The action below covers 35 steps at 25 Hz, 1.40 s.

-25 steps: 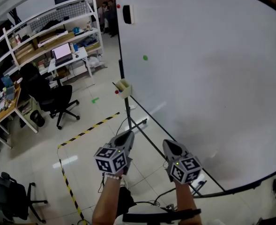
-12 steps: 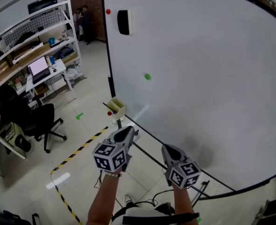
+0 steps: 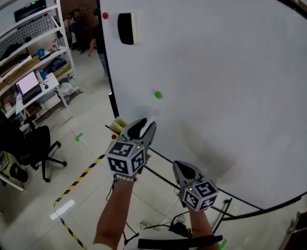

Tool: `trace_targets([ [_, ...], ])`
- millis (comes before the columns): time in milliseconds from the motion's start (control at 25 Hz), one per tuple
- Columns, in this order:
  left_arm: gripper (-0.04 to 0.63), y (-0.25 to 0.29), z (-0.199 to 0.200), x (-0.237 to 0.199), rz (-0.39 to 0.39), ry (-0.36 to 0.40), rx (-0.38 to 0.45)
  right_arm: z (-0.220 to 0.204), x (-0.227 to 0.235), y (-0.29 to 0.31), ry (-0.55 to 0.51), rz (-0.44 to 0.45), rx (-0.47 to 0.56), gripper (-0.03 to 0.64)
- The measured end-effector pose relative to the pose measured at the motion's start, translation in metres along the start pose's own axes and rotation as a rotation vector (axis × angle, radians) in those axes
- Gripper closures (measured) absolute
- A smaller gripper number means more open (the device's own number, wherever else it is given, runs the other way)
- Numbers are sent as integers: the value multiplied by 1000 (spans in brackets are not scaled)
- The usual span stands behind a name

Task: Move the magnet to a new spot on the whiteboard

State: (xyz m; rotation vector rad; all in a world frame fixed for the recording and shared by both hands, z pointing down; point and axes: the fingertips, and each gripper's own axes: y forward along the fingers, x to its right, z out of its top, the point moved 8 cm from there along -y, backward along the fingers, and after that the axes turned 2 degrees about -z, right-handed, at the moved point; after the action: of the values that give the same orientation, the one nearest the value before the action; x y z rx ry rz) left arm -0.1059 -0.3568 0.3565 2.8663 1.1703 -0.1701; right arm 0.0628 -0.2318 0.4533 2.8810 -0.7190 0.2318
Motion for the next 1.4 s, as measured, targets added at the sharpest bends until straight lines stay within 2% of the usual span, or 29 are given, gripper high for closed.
trace_targets([
  [120, 462, 20, 11, -3, 18, 40, 7, 9, 3, 3, -27, 12, 5, 607],
  [240, 391, 40, 20, -12, 43, 78, 0, 11, 6, 8, -28, 23, 5, 607],
  [280, 387, 46, 22, -14, 47, 89, -2, 11, 7, 10, -29, 25, 5, 607],
  [680, 387, 85, 36, -23, 32, 147, -15, 12, 29, 9, -22, -4, 19, 607],
  [920, 388, 95, 35, -29, 28, 139, -33, 13, 35, 10, -18, -21, 20, 607],
  [1120, 403, 98, 34, -31, 18, 136, -35, 14, 40, 11, -16, -31, 22, 607],
  [1200, 437, 98, 34, -30, 13, 137, -36, 15, 40, 10, -16, -31, 22, 607],
  [1400, 437, 100, 33, -29, 5, 141, -45, 14, 40, 10, -19, -31, 25, 607],
])
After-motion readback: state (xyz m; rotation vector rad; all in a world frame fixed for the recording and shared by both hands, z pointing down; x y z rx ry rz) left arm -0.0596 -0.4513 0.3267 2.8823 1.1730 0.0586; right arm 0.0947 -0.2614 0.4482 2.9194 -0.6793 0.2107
